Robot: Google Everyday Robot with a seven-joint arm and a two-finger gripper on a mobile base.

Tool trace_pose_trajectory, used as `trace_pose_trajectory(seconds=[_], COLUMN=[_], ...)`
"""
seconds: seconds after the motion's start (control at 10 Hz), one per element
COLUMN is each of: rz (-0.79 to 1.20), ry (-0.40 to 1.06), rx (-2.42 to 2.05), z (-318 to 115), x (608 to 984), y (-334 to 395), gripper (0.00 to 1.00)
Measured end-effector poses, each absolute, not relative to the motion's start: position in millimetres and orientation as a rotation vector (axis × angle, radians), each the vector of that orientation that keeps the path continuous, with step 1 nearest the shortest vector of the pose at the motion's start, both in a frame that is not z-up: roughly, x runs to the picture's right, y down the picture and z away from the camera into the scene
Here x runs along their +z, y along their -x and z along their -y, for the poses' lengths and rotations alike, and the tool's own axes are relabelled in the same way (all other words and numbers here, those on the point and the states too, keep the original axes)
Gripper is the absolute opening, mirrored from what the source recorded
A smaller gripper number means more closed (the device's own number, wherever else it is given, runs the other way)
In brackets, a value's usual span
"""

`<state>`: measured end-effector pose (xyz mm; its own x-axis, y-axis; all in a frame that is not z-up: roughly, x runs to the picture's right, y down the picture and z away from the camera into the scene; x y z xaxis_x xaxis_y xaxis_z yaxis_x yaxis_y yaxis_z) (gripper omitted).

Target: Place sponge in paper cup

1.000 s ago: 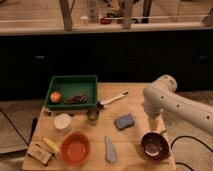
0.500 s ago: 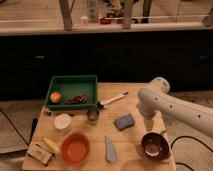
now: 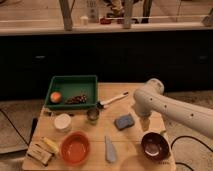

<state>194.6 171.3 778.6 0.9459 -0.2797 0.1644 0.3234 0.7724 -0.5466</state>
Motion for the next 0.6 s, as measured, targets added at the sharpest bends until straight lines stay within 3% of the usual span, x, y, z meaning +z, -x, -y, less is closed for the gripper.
trace_pose_trajectory(seconds=[0.6], rz=[0.126], ry=[0.61], rx=[-0.389], z=[-180], x=[796], y=[-180], gripper=[0.8])
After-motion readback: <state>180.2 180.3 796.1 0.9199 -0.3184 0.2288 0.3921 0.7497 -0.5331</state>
